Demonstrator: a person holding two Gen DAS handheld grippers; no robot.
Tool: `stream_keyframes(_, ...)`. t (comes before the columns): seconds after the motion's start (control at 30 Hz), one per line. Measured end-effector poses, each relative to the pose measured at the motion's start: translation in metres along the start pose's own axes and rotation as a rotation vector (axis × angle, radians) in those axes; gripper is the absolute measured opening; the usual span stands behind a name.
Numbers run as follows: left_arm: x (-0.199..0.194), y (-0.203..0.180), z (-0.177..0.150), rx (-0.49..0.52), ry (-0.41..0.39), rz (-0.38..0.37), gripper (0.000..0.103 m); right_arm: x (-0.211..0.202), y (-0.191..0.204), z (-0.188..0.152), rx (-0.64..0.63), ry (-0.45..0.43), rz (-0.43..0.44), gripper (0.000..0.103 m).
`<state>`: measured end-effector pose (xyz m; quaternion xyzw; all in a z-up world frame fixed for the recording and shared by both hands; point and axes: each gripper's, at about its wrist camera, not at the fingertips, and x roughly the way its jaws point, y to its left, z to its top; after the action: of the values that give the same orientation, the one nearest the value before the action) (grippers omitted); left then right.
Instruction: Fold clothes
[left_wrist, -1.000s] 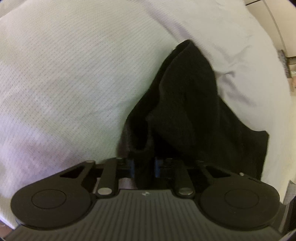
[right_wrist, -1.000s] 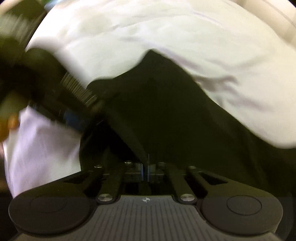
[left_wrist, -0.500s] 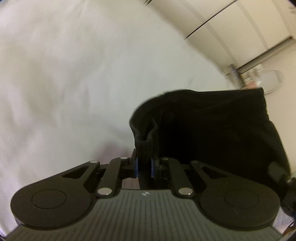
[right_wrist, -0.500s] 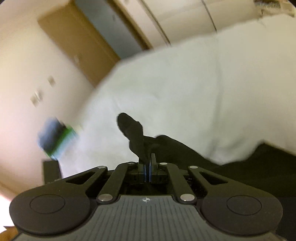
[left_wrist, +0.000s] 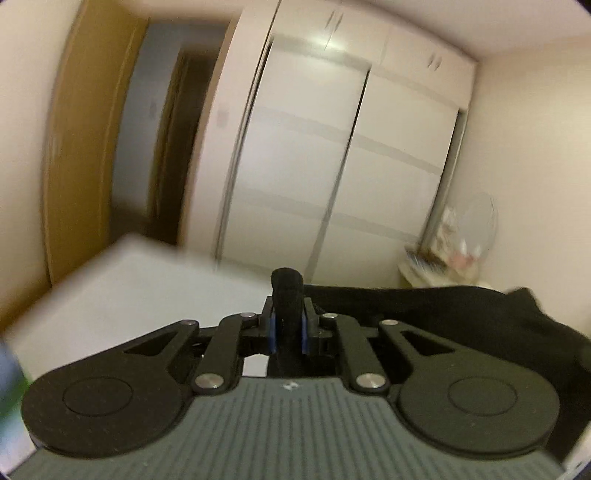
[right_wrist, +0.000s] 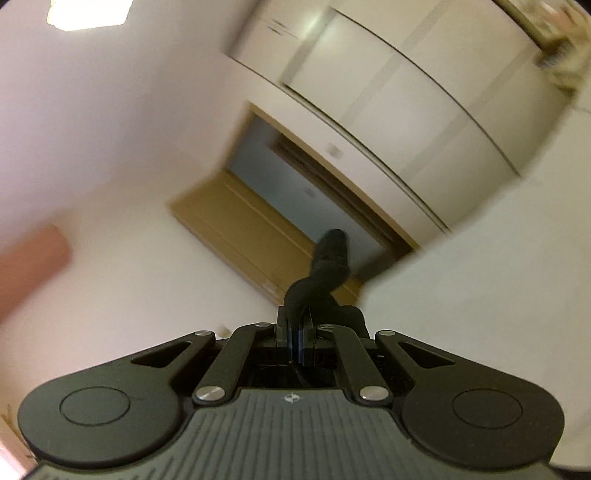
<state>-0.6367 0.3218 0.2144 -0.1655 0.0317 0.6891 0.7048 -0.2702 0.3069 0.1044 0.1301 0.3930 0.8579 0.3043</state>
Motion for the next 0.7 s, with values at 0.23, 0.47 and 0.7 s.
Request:
stream_keyframes(0.23,0.009,-0.032,0.081,0.080,0.003,-0.125,0.037,-0.013,0.053,0.049,-0.075,-0.205,-0.011,0.004)
stream_keyframes(0.47,0.070,-0.025,-0.100,-0.015,0.439,-0.108,0.050,-0.056,-0.070,0.028,0.146,-0.165,-0.417,0.004)
stream_keyframes(0.7,0.028,-0.003,-0.350,-0.325,0.903,0.055,0.044,-0.095,-0.274,-0.070,0.424,0.252,-1.014,0.015)
